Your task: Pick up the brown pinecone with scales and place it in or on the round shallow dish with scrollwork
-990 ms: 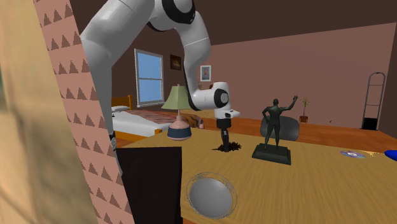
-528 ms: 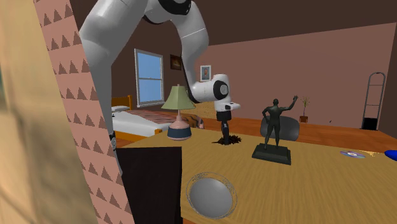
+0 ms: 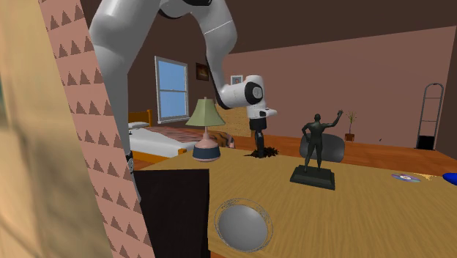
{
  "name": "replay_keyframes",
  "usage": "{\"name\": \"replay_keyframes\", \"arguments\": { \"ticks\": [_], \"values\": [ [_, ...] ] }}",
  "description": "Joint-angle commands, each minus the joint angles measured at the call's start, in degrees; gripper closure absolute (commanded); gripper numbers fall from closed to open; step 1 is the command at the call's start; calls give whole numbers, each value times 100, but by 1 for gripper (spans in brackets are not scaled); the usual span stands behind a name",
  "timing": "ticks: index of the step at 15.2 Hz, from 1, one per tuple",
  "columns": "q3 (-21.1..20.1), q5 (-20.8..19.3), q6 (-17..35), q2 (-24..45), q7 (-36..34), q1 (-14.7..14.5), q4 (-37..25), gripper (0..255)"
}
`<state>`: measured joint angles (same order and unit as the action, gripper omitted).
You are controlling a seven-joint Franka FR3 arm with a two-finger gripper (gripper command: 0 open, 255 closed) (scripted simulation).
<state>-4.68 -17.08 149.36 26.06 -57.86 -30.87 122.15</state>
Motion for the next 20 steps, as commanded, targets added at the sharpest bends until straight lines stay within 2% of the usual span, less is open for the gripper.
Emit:
{"name": "replay_keyframes", "arguments": {
  "ticks": [1,12,20],
  "values": [
    [-31,43,-106,-117,41,20,11,255],
    [281,-97,963,-1577,799,775,2405,255],
    [779,-298,1537,-2494,1693,1424,3777,255]
  ]
}}
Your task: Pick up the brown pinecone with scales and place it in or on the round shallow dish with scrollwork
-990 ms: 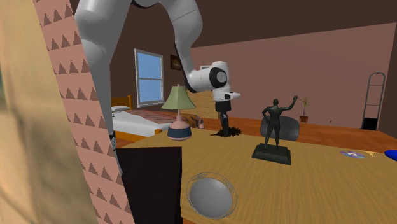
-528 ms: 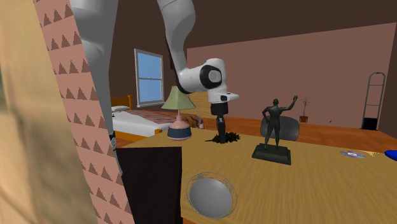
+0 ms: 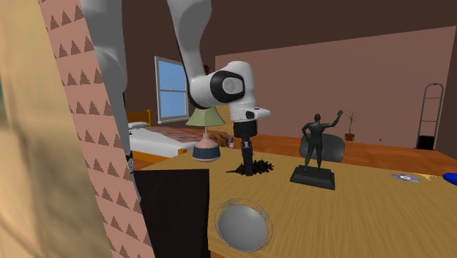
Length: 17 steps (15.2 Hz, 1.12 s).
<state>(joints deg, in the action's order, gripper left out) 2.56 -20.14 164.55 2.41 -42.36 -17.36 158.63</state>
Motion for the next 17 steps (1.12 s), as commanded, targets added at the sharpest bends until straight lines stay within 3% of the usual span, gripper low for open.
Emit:
{"name": "replay_keyframes", "arguments": {
  "ticks": [1,7,10,13,17],
  "values": [
    [142,-35,75,-234,274,163,276,255],
    [768,-419,334,-792,1106,762,1001,255],
    [732,-839,683,-372,763,899,930,255],
    [821,-1526,998,61,206,964,807,255],
    [1359,-2592,1400,664,-711,626,568,255]
  ]
}}
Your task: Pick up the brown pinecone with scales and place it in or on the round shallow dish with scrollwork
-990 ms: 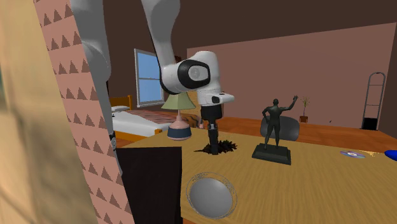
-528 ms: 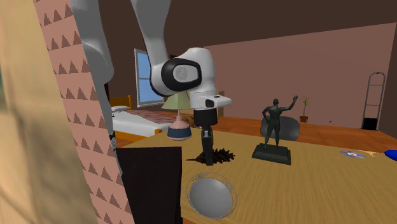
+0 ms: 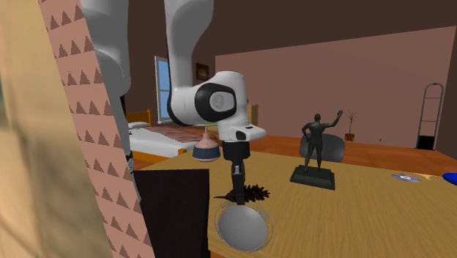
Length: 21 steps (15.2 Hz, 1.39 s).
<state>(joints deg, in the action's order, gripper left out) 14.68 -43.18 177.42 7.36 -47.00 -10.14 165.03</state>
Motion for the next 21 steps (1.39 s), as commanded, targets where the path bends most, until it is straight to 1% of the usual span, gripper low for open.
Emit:
{"name": "replay_keyframes", "arguments": {
  "ticks": [1,3,5,12,13,18,19,20,21],
  "values": [
    [343,-505,224,325,-453,-263,-135,255],
    [752,-847,469,651,-812,-641,-260,255],
    [1114,-1028,720,963,-1055,-1010,-364,255],
    [1122,-988,724,963,-1021,-1025,-357,255],
    [1122,-988,724,962,-1021,-1026,-357,0],
    [1122,-988,724,962,-1022,-1026,-357,0],
    [644,-836,389,538,-791,-539,-213,0],
    [92,-454,93,132,-404,-37,-50,0],
    [-436,147,-162,-261,117,375,122,0]
  ]
}}
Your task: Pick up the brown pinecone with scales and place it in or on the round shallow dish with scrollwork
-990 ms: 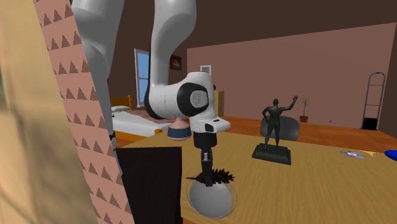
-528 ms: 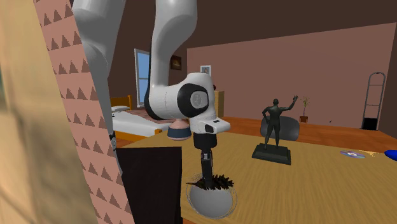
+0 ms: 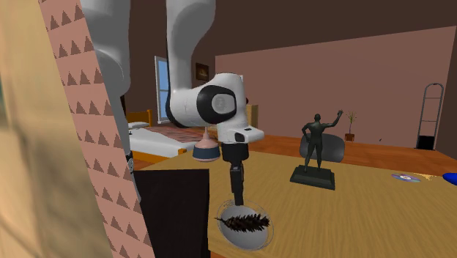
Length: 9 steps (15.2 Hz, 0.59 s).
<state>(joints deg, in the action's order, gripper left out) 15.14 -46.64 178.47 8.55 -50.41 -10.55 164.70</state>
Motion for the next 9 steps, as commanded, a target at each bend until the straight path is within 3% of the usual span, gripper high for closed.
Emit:
{"name": "replay_keyframes", "arguments": {
  "ticks": [1,3,9],
  "values": [
    [-796,1061,-452,-683,915,600,285,0],
    [-626,1087,-448,-683,934,425,288,0],
    [-612,1089,-448,-683,935,410,288,0]
  ]
}}
